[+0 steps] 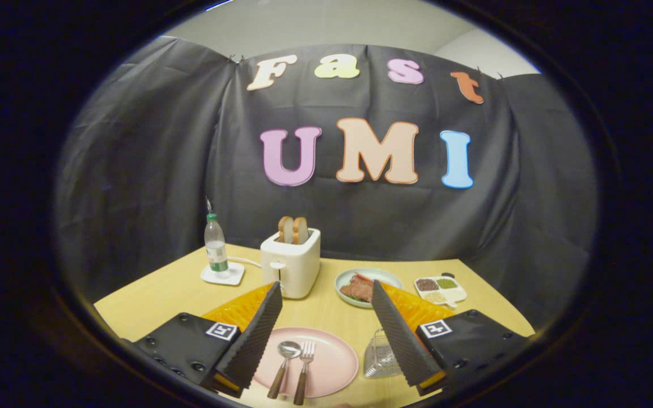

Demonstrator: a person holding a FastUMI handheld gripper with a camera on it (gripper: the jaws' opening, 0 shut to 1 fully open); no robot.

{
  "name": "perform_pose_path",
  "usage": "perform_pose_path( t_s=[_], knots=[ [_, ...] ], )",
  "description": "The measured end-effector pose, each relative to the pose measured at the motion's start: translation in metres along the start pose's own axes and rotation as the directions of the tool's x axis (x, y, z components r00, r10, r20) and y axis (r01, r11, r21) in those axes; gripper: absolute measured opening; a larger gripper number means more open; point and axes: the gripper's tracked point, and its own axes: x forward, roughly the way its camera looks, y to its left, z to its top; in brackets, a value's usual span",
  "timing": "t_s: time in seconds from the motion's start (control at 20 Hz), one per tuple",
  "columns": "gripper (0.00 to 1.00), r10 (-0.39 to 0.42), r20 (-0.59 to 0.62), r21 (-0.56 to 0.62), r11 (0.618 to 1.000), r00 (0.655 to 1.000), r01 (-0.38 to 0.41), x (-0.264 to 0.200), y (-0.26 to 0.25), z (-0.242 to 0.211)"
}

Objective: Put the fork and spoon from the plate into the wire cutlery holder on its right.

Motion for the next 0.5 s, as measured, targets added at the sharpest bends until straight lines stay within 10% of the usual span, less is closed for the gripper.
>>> perform_pose_path(
  t_s=[0.5],
  knots=[
    [1.0,0.047,-0.219,-0.032,0.998,0.975,-0.056,0.01,0.007,-0.094]
  ],
)
